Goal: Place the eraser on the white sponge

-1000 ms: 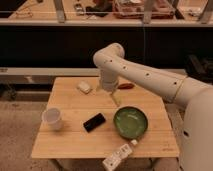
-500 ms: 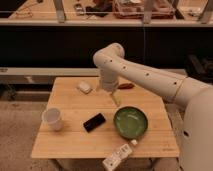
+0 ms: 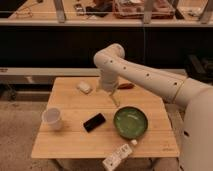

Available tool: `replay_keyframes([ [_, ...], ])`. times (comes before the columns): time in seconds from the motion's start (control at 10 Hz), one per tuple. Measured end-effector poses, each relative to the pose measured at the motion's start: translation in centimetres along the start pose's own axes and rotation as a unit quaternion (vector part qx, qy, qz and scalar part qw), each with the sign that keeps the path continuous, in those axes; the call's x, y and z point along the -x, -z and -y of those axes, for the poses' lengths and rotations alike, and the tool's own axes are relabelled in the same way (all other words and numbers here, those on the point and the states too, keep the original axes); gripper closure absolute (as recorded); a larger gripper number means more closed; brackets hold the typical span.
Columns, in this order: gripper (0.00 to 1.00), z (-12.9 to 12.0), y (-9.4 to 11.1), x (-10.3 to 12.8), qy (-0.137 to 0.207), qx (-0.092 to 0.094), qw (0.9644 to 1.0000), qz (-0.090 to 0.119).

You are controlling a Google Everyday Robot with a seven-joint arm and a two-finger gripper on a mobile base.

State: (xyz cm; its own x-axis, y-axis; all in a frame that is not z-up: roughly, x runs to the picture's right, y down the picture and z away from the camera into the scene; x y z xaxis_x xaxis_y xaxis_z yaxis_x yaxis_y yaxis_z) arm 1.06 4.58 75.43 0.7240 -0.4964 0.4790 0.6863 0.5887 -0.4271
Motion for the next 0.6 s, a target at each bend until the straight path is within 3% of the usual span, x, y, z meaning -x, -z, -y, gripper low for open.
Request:
replay_keyframes([
  [0.2, 0.20, 0.2, -2.2, 1.9, -0.026, -0.015, 0.9993, 0.023],
  [0.4, 0.20, -0.5, -5.8, 4.5, -0.035, -0.033, 0.9977, 0.047],
  [0.6, 0.20, -1.6, -8.2, 5.1, -0.039, -0.044, 0.9969, 0.052],
])
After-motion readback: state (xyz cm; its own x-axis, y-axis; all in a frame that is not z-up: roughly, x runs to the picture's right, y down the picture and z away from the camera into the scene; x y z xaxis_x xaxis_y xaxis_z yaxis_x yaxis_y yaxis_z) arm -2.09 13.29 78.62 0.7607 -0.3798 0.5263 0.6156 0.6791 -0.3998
